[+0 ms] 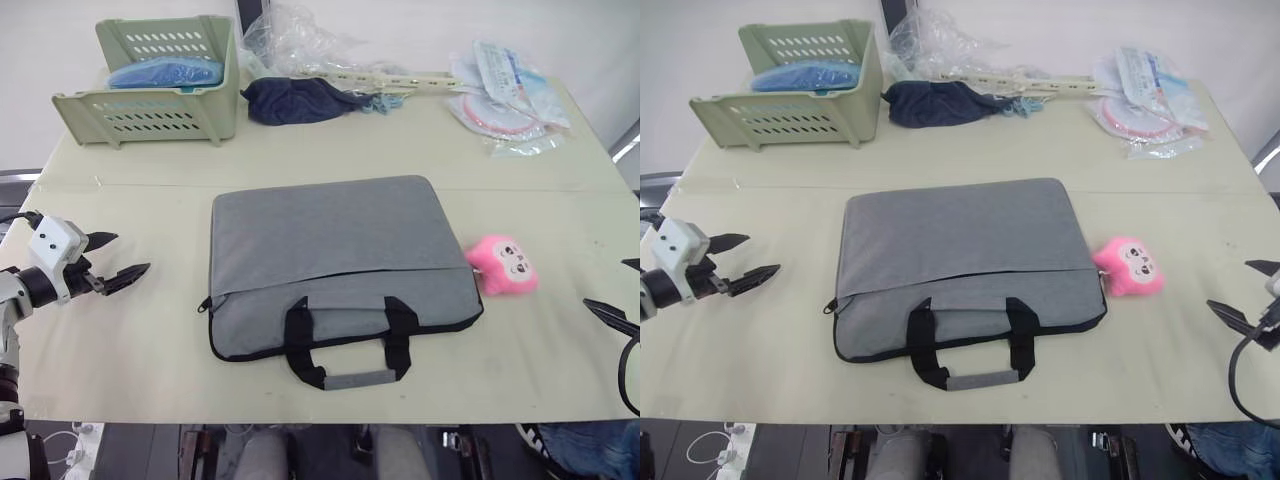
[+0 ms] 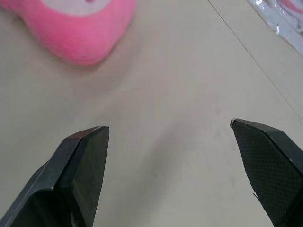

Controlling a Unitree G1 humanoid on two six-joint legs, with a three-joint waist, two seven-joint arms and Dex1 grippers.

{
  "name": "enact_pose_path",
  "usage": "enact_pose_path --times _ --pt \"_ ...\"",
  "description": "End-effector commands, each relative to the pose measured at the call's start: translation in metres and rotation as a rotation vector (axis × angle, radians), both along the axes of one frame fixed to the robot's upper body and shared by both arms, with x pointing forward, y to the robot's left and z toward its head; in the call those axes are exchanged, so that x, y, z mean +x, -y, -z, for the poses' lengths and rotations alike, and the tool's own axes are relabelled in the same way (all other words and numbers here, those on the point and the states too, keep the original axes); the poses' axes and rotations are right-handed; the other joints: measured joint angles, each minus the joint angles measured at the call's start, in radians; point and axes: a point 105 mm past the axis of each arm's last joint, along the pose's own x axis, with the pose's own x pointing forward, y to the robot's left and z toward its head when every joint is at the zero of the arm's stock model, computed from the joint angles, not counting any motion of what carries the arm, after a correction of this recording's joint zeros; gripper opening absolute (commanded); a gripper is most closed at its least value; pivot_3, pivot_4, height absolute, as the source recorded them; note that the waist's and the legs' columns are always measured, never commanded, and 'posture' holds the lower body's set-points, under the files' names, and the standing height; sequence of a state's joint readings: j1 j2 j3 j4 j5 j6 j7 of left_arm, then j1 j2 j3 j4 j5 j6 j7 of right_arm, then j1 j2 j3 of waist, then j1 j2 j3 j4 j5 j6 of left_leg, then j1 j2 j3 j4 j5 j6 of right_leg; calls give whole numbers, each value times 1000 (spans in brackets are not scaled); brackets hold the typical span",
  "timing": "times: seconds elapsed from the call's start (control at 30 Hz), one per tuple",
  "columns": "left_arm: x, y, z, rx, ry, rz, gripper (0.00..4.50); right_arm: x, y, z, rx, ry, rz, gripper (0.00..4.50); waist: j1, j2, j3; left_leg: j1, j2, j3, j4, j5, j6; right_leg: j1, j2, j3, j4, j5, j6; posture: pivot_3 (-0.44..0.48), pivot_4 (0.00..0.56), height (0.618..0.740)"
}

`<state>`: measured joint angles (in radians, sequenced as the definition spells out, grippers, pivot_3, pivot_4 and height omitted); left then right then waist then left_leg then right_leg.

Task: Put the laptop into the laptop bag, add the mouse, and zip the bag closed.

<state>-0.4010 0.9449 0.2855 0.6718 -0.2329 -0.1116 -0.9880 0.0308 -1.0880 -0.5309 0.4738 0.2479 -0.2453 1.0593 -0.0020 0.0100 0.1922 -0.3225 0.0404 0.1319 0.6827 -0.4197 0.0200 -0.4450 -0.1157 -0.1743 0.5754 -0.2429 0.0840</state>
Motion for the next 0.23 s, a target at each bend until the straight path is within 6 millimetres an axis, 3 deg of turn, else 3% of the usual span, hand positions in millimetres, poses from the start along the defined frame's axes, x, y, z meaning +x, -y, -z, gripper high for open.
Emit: enact_pose_path --times 0.03,0.23 --pt "3 -5 -10 60 44 -9 4440 0 11 -12 -24 26 7 4500 -3 0 0 0 0 1 0 0 0 0 0 0 0 0 0 0 150 740" --pt "7 -1 -11 24 45 8 4440 1 16 -14 -3 43 18 4500 -8 1 0 3 3 4 0 0 -1 0 2 0 3 0 0 0 150 740"
